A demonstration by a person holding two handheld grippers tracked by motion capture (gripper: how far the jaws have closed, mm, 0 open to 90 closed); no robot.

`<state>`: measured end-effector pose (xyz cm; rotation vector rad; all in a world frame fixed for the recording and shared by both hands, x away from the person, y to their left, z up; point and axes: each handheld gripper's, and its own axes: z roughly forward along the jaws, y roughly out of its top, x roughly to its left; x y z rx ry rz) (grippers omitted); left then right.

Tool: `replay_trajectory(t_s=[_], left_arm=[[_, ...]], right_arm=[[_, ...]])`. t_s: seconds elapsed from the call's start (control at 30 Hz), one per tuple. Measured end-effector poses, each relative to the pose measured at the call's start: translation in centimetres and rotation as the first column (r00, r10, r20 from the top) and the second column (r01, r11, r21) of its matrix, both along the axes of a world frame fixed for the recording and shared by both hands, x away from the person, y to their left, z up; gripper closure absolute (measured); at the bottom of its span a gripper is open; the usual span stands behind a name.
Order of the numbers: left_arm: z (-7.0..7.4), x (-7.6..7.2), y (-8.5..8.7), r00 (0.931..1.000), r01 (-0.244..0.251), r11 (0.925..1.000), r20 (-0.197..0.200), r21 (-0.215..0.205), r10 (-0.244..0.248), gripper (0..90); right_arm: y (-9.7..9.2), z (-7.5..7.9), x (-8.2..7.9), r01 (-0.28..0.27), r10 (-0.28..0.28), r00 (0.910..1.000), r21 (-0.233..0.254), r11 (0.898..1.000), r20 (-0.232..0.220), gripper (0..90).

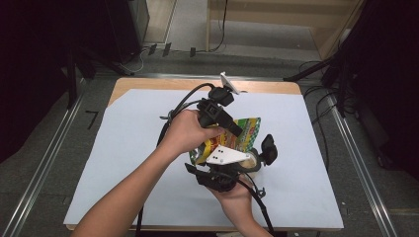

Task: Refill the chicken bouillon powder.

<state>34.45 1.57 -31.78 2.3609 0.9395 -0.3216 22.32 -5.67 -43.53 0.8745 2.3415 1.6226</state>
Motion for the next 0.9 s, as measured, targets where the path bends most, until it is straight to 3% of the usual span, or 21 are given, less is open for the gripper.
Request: replay_trajectory(t_s=[0.4,0.9], left_arm=[[-0.6,-0.6,0.9,1.0,-0.001,0.9999,0.001,-0.015,0.001,77.3],[-1.5,-1.3,2.5,0.9999,-0.014,0.9965,-0.008,-0.083,0.013,77.1]], right_arm=[[0.3,-0.6,-0.3,-0.028,0.029,0.9996,-0.023,0.999,0.008,68.9],[0.7,-1.4,-0.8,-0.071,0.072,0.9971,-0.045,0.996,0.024,66.4]])
